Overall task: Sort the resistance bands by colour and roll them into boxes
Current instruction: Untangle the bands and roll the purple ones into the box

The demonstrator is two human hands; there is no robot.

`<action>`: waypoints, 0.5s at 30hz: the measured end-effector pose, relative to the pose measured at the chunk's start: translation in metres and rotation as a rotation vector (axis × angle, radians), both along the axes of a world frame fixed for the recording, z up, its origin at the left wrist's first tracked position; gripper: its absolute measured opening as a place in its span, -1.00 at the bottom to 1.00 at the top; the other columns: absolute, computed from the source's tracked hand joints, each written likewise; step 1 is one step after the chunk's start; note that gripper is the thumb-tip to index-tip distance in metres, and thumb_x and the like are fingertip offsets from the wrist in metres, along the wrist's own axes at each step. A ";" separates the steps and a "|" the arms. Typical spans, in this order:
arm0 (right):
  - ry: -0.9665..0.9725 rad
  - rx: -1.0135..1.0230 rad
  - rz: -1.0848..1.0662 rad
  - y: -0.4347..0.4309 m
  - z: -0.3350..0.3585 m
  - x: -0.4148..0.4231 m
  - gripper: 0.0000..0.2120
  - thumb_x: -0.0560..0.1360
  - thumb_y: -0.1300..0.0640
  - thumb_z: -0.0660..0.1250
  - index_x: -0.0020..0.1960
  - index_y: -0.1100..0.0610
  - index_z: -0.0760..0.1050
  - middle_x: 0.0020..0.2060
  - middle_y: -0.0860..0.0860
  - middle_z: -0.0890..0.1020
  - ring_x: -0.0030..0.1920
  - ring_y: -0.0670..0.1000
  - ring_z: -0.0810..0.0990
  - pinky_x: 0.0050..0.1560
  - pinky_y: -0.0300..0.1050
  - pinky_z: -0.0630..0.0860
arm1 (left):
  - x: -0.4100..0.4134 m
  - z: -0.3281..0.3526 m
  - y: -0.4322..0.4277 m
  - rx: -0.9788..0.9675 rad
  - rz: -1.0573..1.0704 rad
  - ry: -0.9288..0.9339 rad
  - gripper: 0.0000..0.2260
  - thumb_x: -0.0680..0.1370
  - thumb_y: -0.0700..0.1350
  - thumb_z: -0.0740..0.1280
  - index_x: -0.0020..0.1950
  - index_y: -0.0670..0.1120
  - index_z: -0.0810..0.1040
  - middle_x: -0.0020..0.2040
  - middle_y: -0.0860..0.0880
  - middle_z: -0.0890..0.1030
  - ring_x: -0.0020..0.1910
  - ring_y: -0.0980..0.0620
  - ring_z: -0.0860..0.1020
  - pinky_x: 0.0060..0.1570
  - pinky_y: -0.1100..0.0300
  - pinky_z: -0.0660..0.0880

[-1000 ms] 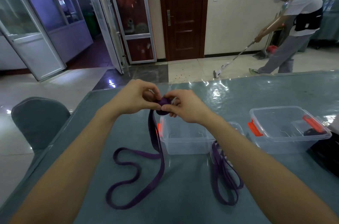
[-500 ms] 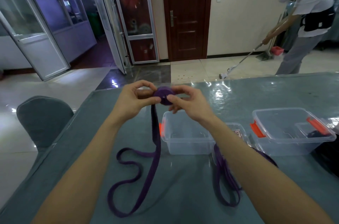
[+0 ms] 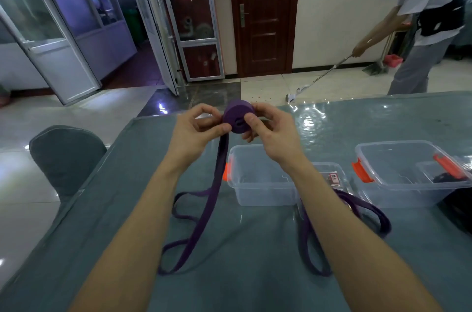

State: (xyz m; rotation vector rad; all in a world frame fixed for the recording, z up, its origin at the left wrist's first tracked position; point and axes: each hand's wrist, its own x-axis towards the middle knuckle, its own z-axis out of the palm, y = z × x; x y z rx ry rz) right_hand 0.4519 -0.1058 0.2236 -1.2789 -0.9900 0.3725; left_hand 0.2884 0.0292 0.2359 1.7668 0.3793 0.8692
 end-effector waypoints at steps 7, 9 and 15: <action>0.222 -0.121 0.092 -0.031 -0.080 -0.010 -0.76 0.68 0.23 0.40 0.33 0.22 0.60 0.05 0.19 0.76 -0.14 0.23 0.76 0.00 0.12 0.70 | -0.007 -0.054 -0.022 -0.003 0.039 0.163 -0.76 0.46 -0.28 0.65 -0.02 -0.07 0.67 -0.06 -0.10 0.81 -0.02 -0.09 0.80 0.09 0.08 0.72; 0.114 -0.232 0.141 -0.042 -0.089 0.001 -0.66 0.63 0.19 0.48 0.39 0.09 0.60 0.10 0.04 0.75 -0.15 0.21 0.76 -0.05 0.08 0.69 | -0.012 -0.056 -0.021 0.114 -0.016 0.342 -0.77 0.46 -0.30 0.65 -0.02 -0.13 0.66 -0.12 -0.03 0.81 -0.08 0.01 0.80 0.02 0.17 0.71; -0.198 -0.387 0.088 -0.045 -0.095 -0.001 -0.79 0.58 0.03 0.54 0.20 -0.06 0.67 -0.33 0.01 0.71 -0.31 0.06 0.69 -0.16 0.17 0.66 | -0.005 -0.038 -0.025 0.303 -0.131 0.491 -0.79 0.46 -0.27 0.66 -0.04 -0.08 0.68 -0.13 0.09 0.80 -0.11 0.13 0.78 -0.03 0.32 0.65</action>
